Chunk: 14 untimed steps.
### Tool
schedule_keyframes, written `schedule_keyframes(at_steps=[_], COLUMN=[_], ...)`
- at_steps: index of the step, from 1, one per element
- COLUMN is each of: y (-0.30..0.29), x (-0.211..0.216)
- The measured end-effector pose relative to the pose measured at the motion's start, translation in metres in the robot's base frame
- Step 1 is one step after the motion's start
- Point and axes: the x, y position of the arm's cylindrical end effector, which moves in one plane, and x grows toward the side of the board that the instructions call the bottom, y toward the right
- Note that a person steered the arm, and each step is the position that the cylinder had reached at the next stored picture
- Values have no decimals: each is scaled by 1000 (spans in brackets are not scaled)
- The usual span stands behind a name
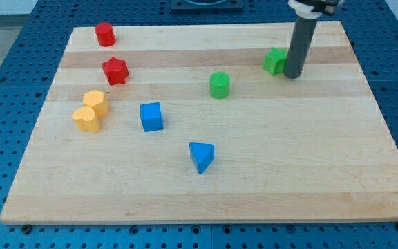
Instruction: Push the blue triangle right horizontally to the red star
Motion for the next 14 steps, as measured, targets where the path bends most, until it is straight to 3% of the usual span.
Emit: schedule_keyframes(at_steps=[1,2,3,4,6,9,14], y=[67,70,-15,-129,-304,-367,-343], x=[58,150,187,188,162,145,90])
